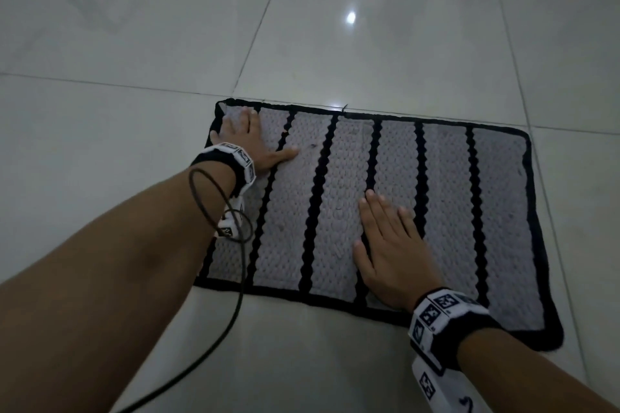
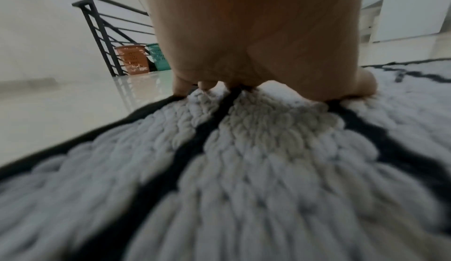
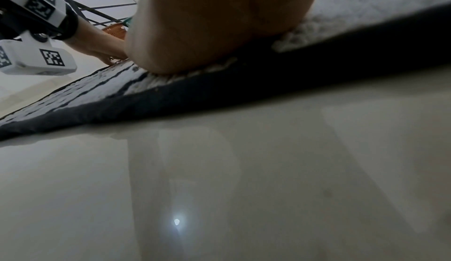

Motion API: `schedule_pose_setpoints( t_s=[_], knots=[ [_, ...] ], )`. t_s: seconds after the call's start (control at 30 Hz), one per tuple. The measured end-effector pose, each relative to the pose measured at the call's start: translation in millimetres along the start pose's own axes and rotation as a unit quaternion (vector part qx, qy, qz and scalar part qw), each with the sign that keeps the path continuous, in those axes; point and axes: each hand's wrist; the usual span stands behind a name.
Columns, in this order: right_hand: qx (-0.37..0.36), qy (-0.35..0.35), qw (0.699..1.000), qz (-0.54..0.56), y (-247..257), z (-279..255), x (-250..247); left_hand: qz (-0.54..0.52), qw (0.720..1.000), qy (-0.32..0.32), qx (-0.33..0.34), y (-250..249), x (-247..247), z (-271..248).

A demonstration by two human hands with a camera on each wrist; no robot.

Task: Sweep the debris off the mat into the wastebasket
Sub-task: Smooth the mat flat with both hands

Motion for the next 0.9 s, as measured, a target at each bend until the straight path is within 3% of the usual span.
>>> schedule_pose_setpoints(
  t_s=[0.23,0.4,0.67,0.9],
  knots=[
    [-0.001,0.001,1.0,-0.009,1,-1,-1,0.013,0.998,-0.031,0.053,-10,21,-9],
    [0.004,0.002,1.0,-0.012,2,-1,-3,0.065,0.987,-0.035,0.145,-29,23,-14],
    [0.001,0.009,1.0,-0.013,2,-1,-3,0.164,0.966,-0.049,0.193,-37,17,-12],
    [0.001,0.011,1.0,0.005,0,-4,-1,0.138,0.974,-0.038,0.176,-48,29,-32]
  ],
)
Point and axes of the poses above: each hand's wrist, its own z-axis towards the middle knuckle, its own x-axis out of the palm, y = z × x, and after that the axes turned 5 degrees about z, right-handed
